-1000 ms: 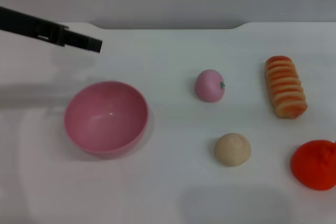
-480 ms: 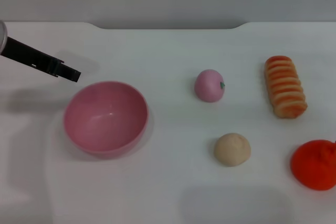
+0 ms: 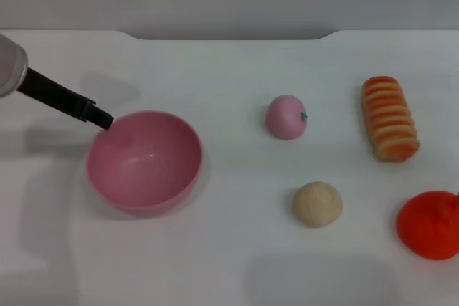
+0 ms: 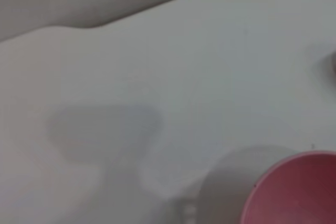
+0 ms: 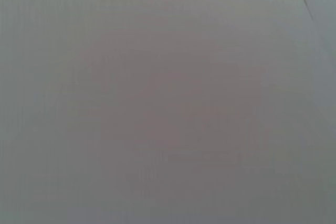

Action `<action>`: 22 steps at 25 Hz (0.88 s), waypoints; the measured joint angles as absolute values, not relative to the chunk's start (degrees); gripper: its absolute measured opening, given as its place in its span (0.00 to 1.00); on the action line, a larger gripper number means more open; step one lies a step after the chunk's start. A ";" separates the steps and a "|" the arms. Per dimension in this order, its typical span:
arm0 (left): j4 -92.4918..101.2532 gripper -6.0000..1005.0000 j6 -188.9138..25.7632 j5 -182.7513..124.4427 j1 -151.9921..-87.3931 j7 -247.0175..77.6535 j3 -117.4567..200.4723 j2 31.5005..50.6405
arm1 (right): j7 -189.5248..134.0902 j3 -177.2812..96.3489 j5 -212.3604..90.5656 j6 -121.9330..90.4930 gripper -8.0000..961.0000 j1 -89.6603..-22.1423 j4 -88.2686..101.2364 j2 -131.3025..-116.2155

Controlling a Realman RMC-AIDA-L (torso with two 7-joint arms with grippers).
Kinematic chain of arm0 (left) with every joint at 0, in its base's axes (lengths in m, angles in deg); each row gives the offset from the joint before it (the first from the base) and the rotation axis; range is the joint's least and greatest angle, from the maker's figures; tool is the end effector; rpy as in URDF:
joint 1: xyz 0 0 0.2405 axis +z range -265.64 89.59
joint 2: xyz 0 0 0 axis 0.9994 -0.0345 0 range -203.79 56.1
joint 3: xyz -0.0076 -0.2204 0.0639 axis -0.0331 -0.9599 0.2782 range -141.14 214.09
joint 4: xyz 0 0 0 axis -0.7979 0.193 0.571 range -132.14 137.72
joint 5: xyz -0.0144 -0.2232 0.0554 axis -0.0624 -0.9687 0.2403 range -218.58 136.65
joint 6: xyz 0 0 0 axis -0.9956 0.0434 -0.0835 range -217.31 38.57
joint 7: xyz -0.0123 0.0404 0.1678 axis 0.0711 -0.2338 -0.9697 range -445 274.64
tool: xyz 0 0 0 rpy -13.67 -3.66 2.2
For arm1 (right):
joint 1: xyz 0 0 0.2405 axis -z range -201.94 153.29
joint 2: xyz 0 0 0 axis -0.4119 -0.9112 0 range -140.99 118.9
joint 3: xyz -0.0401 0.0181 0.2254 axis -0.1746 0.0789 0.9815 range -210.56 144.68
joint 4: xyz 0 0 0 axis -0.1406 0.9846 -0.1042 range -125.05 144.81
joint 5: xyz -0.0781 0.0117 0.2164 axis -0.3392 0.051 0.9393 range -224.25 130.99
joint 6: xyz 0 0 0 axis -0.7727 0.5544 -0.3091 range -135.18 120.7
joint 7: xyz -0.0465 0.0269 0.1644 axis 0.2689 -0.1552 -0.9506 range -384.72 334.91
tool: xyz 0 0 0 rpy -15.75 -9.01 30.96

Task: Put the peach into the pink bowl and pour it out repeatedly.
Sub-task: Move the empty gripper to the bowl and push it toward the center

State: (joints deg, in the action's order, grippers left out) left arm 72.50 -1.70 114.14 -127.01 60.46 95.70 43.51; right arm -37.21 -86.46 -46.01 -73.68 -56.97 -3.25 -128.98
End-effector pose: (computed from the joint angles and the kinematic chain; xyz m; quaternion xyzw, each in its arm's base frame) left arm -0.2109 0.4047 0.0505 -0.8586 -0.4296 0.1261 0.2496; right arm 0.3179 0.4147 0.1312 -0.4853 0.2123 0.3868 0.7548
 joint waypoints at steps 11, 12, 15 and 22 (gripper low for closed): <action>68.76 0.57 -3.80 114.35 -126.86 60.18 95.80 43.45 | -37.21 -86.46 -46.01 -73.61 0.58 -57.62 -3.29 -128.71; 68.41 0.57 -3.85 114.36 -126.81 60.18 95.81 43.45 | -37.21 -86.46 -46.01 -73.60 0.58 -57.68 -3.30 -128.70; 67.41 0.57 -3.86 114.38 -126.78 60.19 95.99 43.57 | -37.21 -86.46 -46.01 -73.59 0.58 -57.79 -3.31 -128.68; 64.28 0.57 -5.94 114.36 -126.88 60.19 97.67 43.74 | -37.21 -86.46 -46.02 -73.59 0.58 -57.89 -3.39 -128.78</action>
State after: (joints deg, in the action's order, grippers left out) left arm 64.28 -5.94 114.36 -126.88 60.19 97.67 43.74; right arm -37.21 -86.46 -46.02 -73.59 -57.89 -3.39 -128.78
